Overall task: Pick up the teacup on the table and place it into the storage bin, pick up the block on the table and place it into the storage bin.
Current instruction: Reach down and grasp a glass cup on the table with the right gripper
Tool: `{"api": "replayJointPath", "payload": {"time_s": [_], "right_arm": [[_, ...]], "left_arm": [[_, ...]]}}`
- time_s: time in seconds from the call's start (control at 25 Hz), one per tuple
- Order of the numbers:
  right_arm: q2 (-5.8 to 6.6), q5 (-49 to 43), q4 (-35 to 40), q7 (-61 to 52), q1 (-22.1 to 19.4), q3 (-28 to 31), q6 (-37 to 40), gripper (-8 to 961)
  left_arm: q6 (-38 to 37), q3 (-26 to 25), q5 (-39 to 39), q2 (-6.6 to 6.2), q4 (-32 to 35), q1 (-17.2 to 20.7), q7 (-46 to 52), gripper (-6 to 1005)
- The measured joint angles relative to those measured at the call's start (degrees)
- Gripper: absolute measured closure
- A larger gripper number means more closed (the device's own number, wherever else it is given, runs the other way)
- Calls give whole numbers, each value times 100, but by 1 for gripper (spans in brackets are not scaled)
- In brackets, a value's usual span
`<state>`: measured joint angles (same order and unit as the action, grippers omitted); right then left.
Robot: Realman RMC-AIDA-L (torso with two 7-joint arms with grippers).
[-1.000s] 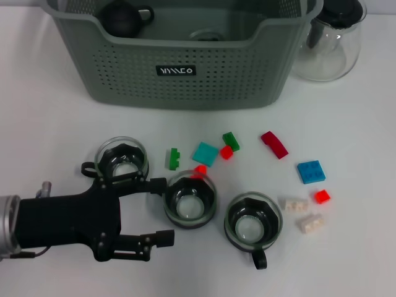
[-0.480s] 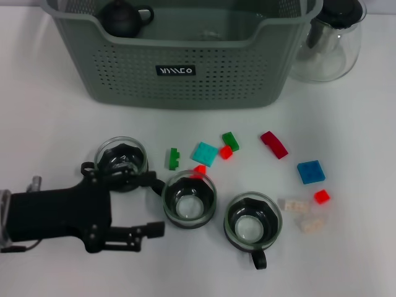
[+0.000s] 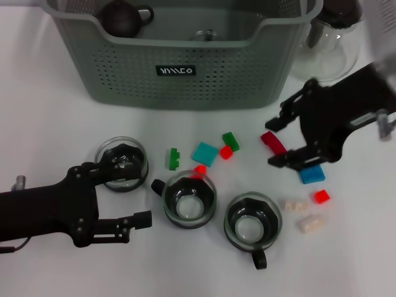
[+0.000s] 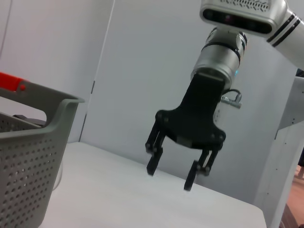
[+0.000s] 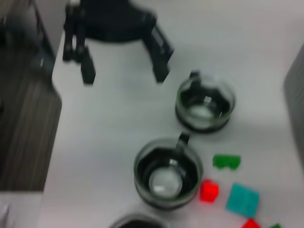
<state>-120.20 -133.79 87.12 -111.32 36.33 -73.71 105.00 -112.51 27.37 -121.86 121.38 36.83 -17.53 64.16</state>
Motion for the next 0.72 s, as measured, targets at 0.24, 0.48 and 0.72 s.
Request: {"api": "replayJointPath", "payload": {"time_s": [0.24,0.48,0.72], "right_arm": [[-18,-526,-411,-416,421,-1001,-183,413],[-32,-659,-1214,-571,623,-1658,-710,443],[-51,-635,-1794,-614,679,-1981,-1257,472]], "left_arm": [[24,-4,-4,16,-38,22,0,160],[27,-4,-4,25,-42,37,0,161],[45,3,-4,29,-51,40,-12,162]]}}
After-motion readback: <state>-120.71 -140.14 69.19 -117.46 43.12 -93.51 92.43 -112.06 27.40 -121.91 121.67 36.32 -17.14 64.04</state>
